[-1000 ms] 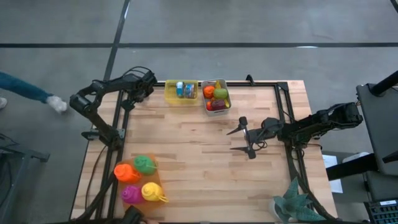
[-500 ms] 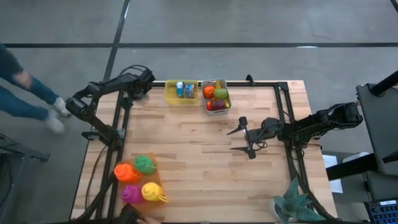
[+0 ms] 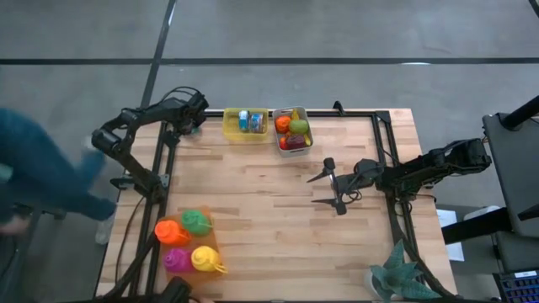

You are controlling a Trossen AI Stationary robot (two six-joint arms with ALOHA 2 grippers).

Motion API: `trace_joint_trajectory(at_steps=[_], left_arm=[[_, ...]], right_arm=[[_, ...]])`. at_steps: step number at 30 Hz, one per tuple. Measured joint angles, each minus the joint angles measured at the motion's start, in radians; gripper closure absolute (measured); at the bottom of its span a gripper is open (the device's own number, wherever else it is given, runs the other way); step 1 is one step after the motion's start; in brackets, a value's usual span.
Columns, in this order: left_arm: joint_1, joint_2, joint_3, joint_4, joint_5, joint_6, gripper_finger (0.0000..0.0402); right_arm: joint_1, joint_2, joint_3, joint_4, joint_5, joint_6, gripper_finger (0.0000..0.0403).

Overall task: Pick & Place Food Item
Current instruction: Put the blue tuna can into the yellow bin

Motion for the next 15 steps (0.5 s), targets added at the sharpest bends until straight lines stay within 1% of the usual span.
trace_joint_trajectory(at_steps=[4, 8, 12, 15], left_arm=[[-0.028, -0.001, 0.0, -0.012, 0.052, 0.025, 0.0055], [-0.105, -0.002, 0.0, -0.055, 0.066, 0.007, 0.0055], [-0.215, -0.002, 0.0, -0.124, 0.077, -0.003, 0.0055], [-0.334, -0.002, 0.0, -0.184, 0.1, -0.048, 0.0055]], right_arm=[[0.0, 0.0, 0.0, 0.0, 0.0, 0.0, 0.0097], [0.0, 0.0, 0.0, 0.0, 0.0, 0.0, 0.0097], [0.0, 0.0, 0.0, 0.0, 0.0, 0.0, 0.0097], [0.0, 0.0, 0.0, 0.0, 0.0, 0.0, 0.0097]])
